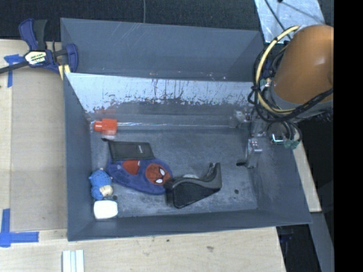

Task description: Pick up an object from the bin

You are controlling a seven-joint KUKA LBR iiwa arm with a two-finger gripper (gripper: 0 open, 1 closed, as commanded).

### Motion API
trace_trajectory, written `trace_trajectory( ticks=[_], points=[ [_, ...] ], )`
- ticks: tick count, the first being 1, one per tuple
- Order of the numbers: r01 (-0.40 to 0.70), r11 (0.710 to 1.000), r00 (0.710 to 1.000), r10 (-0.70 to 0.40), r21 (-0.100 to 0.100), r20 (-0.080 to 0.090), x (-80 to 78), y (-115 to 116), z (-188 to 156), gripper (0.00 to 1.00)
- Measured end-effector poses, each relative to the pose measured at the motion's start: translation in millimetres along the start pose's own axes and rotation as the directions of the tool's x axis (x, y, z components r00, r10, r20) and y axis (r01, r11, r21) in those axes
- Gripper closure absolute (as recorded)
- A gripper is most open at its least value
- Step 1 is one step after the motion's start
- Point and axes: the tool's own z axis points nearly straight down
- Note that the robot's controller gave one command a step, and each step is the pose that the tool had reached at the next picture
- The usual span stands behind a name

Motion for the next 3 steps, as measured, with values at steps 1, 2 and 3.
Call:
trace_trajectory(
  ticks=[1,2,3],
  points=[
    [0.198,0.980,0.980,-0.198,-0.003,0.001,34.4,104.4,77.4,0.00],
    [0.284,0.959,0.959,-0.284,-0.001,-0.011,52.2,99.5,160.0,0.00],
    [0.284,0.959,0.959,-0.284,0.000,-0.014,52.2,98.6,157.7,1.00]
  ],
)
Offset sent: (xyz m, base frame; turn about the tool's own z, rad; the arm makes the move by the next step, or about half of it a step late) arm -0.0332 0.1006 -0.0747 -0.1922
